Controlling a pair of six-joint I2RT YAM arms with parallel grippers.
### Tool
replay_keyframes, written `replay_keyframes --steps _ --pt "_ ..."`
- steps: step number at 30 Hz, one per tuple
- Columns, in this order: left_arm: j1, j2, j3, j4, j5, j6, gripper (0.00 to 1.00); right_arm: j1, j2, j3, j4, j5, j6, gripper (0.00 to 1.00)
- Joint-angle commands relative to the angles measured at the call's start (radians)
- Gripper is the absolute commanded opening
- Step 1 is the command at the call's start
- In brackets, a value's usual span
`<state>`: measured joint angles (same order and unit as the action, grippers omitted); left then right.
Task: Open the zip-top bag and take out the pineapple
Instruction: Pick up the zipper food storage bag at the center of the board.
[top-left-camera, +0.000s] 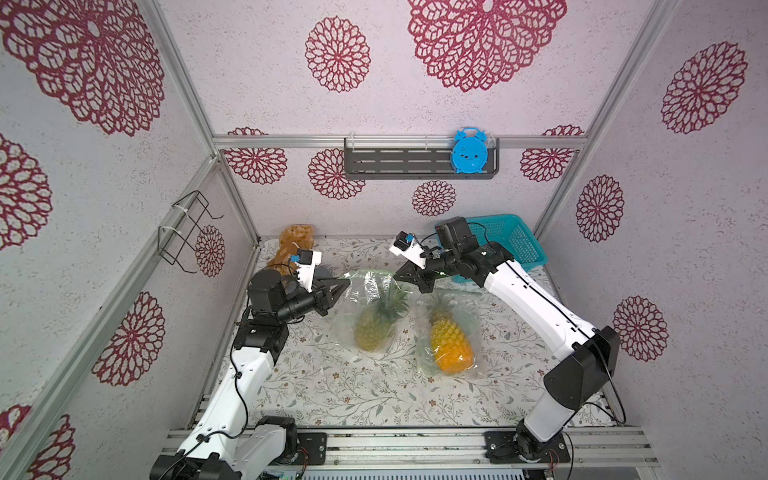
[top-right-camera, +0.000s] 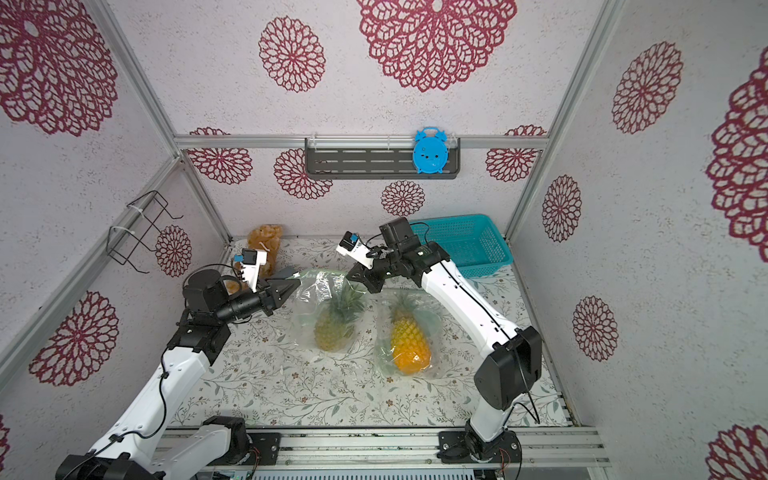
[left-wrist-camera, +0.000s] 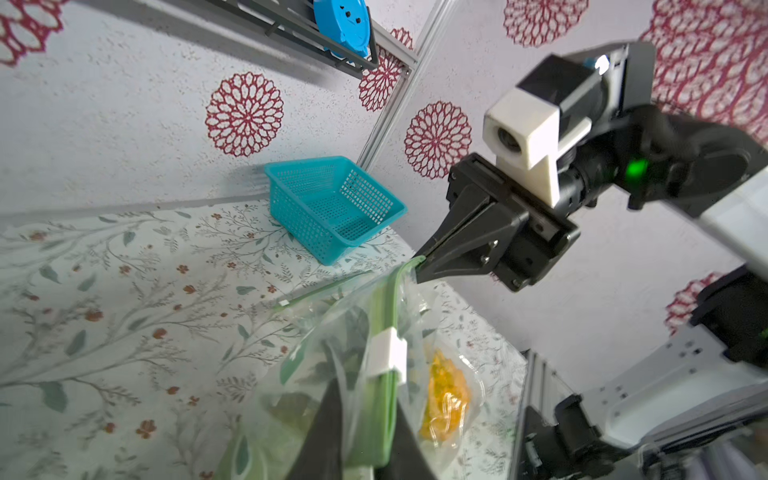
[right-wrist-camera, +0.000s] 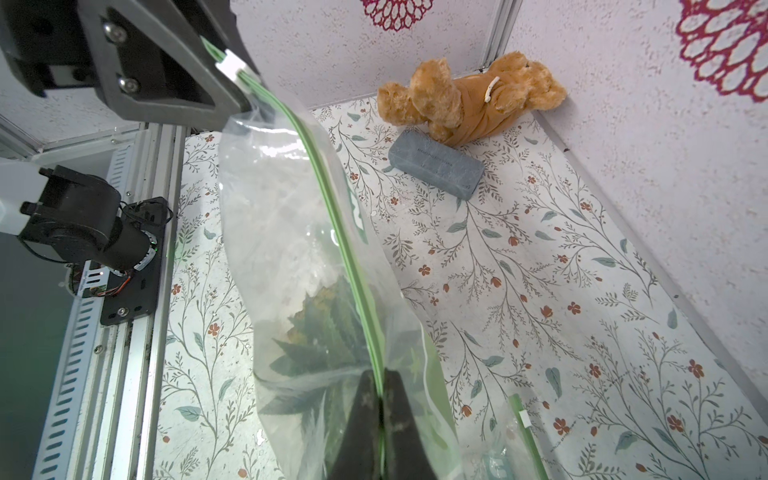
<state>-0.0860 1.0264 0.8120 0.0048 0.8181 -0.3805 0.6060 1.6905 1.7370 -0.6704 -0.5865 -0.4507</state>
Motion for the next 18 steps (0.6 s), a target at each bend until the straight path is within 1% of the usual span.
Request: replay_keyframes --steps 1,2,6,7,9,12,14,18 --pt "0.003 -0.027 0.036 -0.018 -0.008 0.016 0.03 0.008 -0.009 0.044 0.036 -0.014 0.017 0.0" --pt "0.003 -0.032 0.043 -0.033 -0.01 0.018 0.0 0.008 -0.01 0.044 0.041 -0.013 0.02 0.0" --pt "0.003 -0.048 0.058 -0.062 -0.012 0.028 0.0 0.008 -0.019 0.045 0.057 -0.026 0.034 0.0" --pt "0.001 -0.051 0.059 -0.064 -0.015 0.028 0.0 0.008 -0.023 0.043 0.063 -0.037 0.036 0.02" --pt "0.002 -0.051 0.058 -0.069 -0.017 0.029 0.0 0.009 -0.027 0.037 0.082 -0.062 0.042 0.12" --pt "-0.004 -0.045 0.059 -0.071 -0.005 0.031 0.0 0.018 -0.028 0.035 0.118 -0.086 0.046 0.23" --pt "-0.011 -0.041 0.061 -0.074 -0.005 0.033 0.0 0.029 -0.025 0.038 0.147 -0.104 0.047 0.27" --pt "-0.027 -0.034 0.072 -0.093 -0.005 0.044 0.0 0.06 -0.003 0.064 0.174 -0.141 0.035 0.31"
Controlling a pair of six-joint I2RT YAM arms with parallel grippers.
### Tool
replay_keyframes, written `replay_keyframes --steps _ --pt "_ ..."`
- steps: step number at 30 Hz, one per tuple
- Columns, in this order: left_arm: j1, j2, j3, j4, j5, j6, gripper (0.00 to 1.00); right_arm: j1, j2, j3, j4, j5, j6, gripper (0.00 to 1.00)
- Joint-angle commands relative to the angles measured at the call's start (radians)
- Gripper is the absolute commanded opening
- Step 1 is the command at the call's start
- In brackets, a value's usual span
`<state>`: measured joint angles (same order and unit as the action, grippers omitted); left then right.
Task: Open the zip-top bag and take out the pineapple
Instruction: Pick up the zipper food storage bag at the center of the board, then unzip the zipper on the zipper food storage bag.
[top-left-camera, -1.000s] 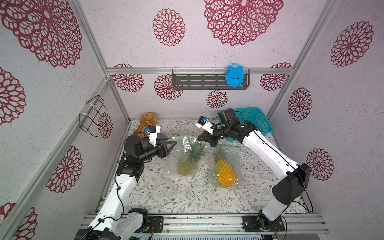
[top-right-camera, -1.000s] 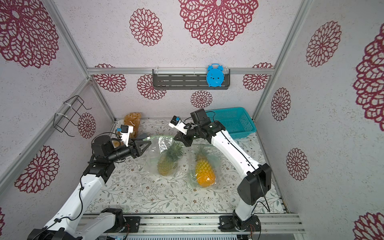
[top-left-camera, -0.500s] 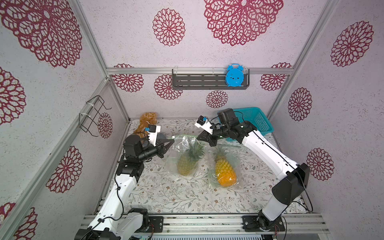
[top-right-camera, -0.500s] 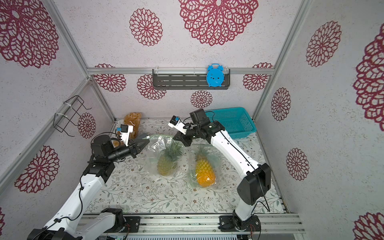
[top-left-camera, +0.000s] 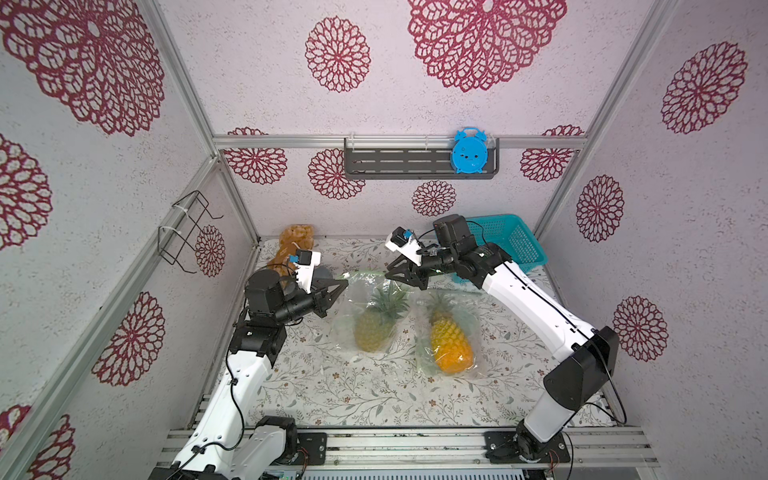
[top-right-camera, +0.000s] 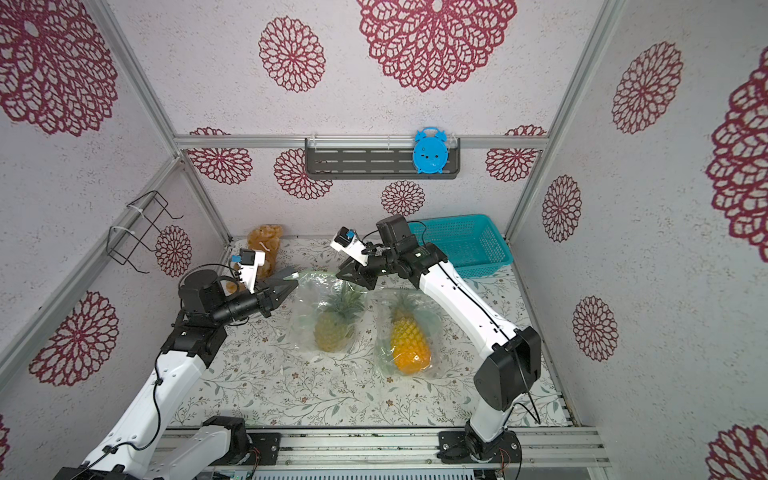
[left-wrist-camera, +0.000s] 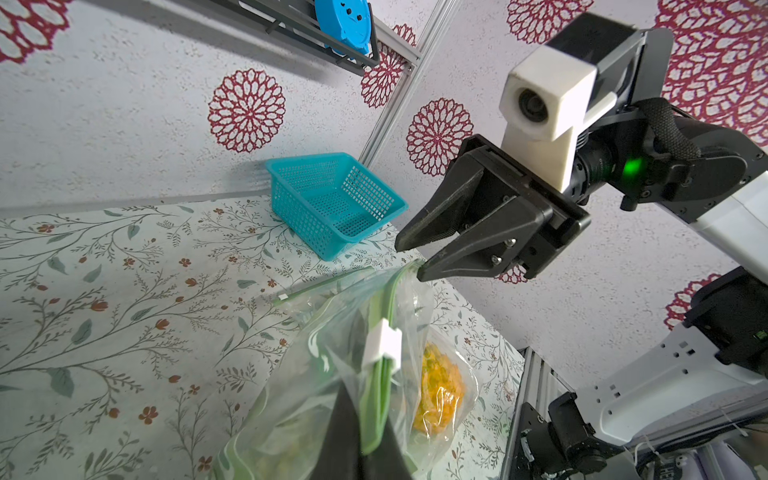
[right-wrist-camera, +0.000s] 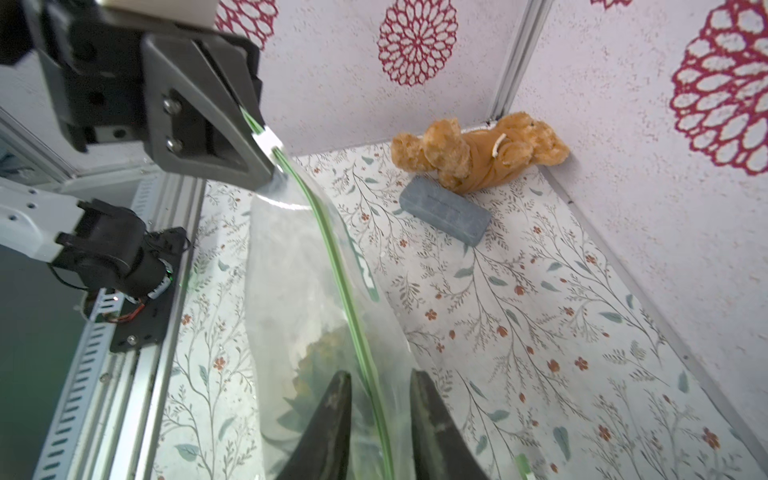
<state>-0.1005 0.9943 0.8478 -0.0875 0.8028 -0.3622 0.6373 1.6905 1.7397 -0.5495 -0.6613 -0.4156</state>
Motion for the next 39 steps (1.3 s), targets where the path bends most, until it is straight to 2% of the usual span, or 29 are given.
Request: replay_keyframes --steps 1,13,30,39 --pt "-0.015 -0.001 0.04 -0.006 0.01 0.029 0.0 0.039 0.008 0.076 0.05 -0.07 -0.007 0.32" --pt "-0.033 0.003 0.046 -0.02 0.006 0.037 0.0 0.129 0.114 0.217 0.019 -0.072 -0.055 0.32" --pt "-0.035 0.003 0.046 -0.03 0.007 0.049 0.0 0.152 0.192 0.305 -0.004 -0.061 -0.077 0.32" --pt "-0.036 0.0 0.046 -0.037 -0.001 0.057 0.0 0.16 0.221 0.345 -0.042 -0.071 -0.093 0.25"
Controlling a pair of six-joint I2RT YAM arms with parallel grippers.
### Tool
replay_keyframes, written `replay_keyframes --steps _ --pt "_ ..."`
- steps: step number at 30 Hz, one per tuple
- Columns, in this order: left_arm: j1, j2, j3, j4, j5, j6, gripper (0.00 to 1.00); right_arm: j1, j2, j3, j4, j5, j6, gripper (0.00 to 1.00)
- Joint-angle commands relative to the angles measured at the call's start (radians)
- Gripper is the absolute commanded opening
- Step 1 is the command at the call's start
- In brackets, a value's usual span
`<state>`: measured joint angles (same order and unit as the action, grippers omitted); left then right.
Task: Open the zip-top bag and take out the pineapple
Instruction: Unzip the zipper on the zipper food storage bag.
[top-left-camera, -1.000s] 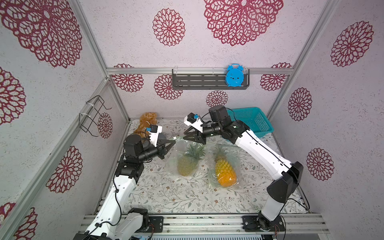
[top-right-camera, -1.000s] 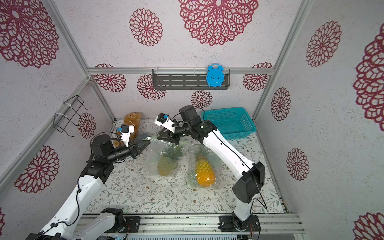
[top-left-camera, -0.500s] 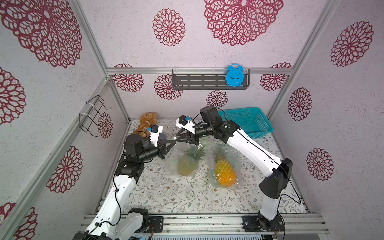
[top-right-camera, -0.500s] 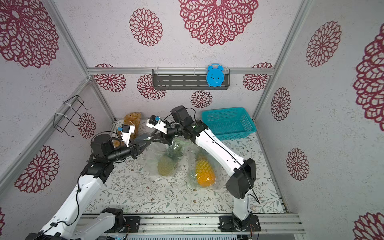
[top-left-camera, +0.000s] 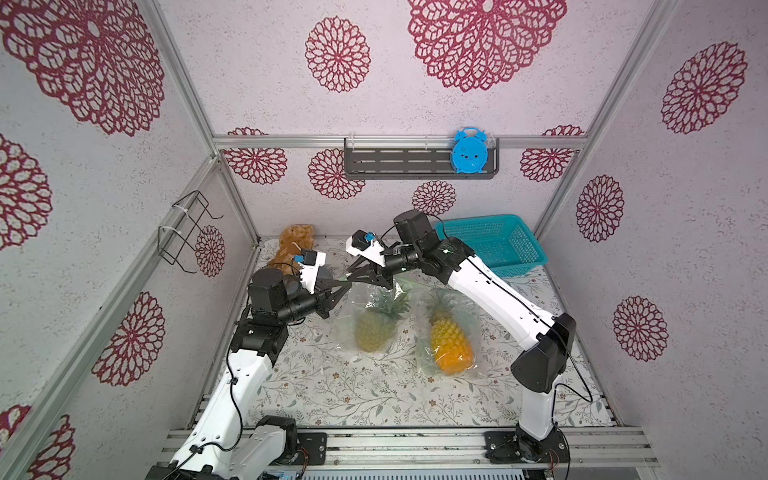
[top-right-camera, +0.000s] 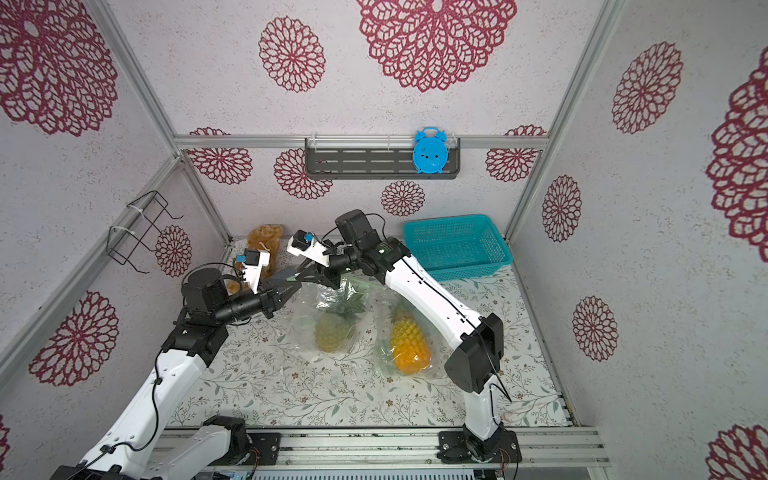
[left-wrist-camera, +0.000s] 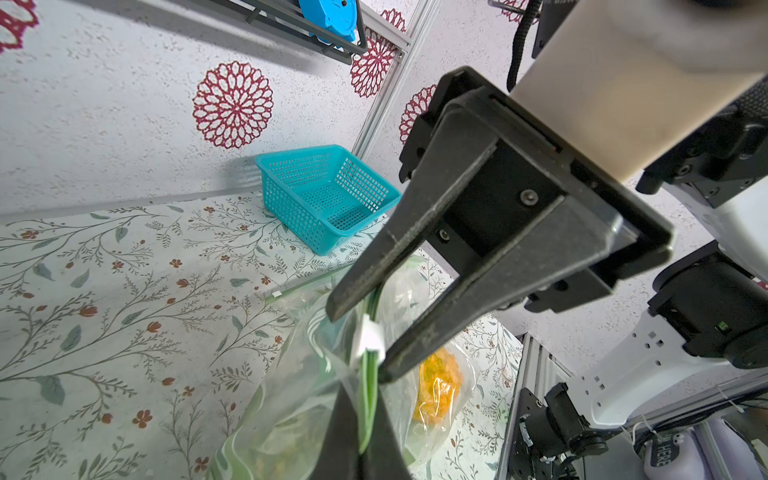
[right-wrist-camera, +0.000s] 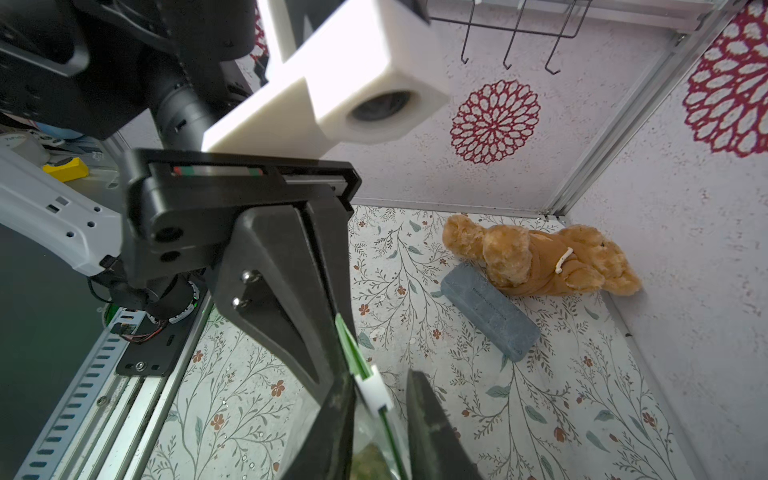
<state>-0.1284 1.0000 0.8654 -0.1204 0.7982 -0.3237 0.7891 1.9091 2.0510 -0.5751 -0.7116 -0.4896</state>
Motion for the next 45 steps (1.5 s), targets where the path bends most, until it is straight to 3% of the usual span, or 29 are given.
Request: replay_keyframes --steps 1,5,14,23,45 --pt "-0.007 -0.007 0.03 -0.003 0.003 0.02 0.0 0.009 0.005 0.035 -0.021 -0.023 -0.021 0.25" --pt "-0.008 -0.01 0.031 -0.008 -0.003 0.025 0.0 0.01 0.017 0.05 -0.039 -0.027 -0.029 0.24" --pt "-0.007 -0.018 0.028 -0.016 -0.02 0.026 0.0 0.012 0.028 0.066 -0.063 -0.025 -0.037 0.08" --pt "-0.007 -0.043 0.016 -0.031 -0.083 0.035 0.0 0.011 0.022 0.065 -0.051 0.022 -0.022 0.01" --pt "-0.002 -0.119 -0.032 -0.034 -0.247 0.029 0.0 -0.03 -0.017 0.012 -0.073 0.124 0.009 0.0"
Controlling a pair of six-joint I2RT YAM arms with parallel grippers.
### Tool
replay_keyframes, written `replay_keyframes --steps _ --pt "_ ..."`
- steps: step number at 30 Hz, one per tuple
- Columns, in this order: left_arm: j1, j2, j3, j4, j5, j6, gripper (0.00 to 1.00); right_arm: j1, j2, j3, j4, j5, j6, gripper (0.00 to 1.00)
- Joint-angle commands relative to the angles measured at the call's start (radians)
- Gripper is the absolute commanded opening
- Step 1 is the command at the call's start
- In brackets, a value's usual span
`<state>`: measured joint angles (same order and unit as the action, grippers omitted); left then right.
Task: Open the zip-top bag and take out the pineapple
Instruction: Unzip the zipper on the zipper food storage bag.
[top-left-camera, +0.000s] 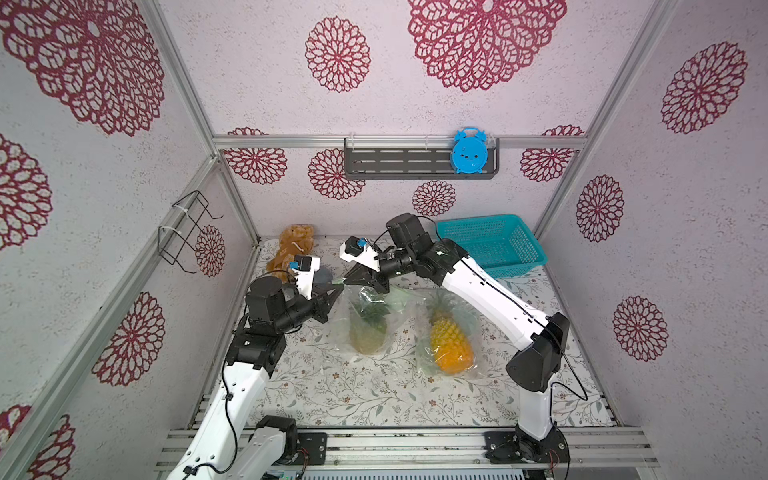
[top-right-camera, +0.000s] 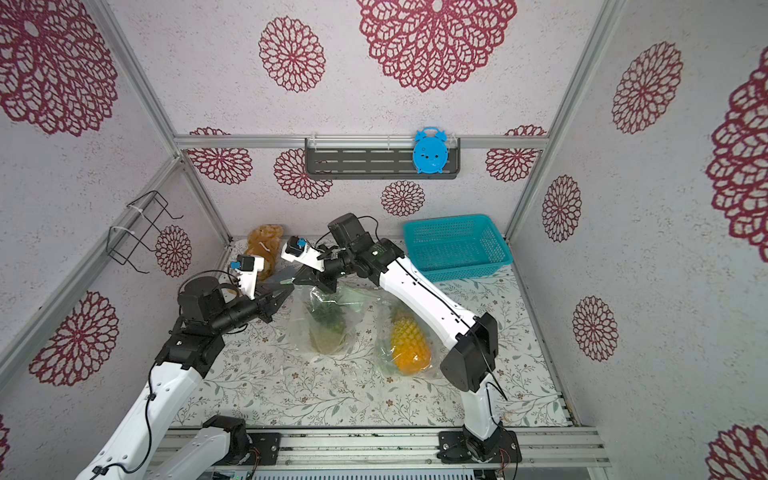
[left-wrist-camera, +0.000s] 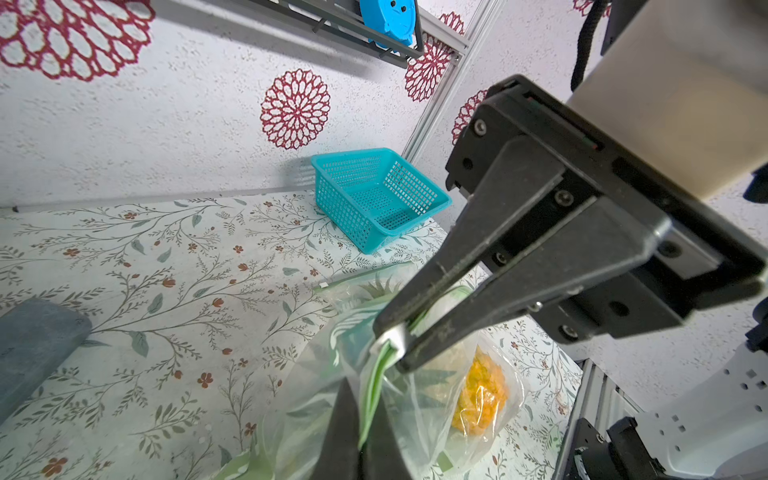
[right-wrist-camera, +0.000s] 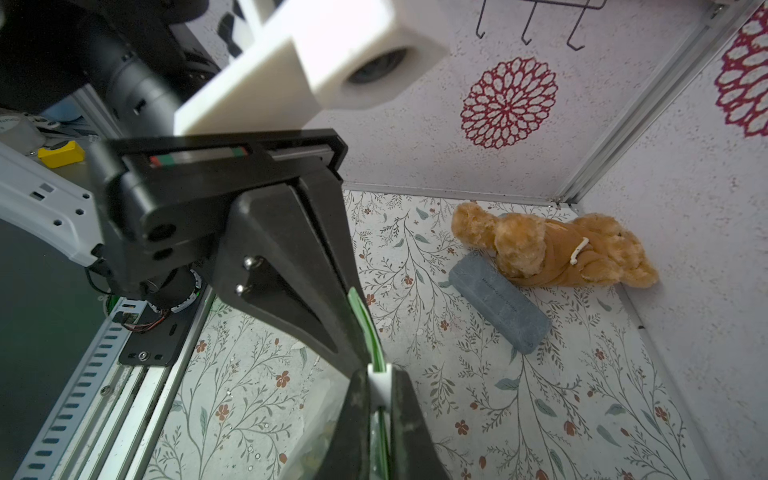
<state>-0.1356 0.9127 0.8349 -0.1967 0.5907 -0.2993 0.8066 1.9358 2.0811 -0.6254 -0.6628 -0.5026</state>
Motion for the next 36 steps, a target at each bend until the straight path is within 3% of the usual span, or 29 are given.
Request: replay_keyframes --steps 1,36 --pt "0.005 -0.034 -0.003 0.042 -0.044 0.005 0.0 -0.052 -0.052 -0.03 -0.018 0.075 0.024 0.0" --pt "0.021 -0.084 -0.04 0.059 -0.168 -0.018 0.0 -0.196 -0.338 -0.447 0.105 0.129 0.076 0.0"
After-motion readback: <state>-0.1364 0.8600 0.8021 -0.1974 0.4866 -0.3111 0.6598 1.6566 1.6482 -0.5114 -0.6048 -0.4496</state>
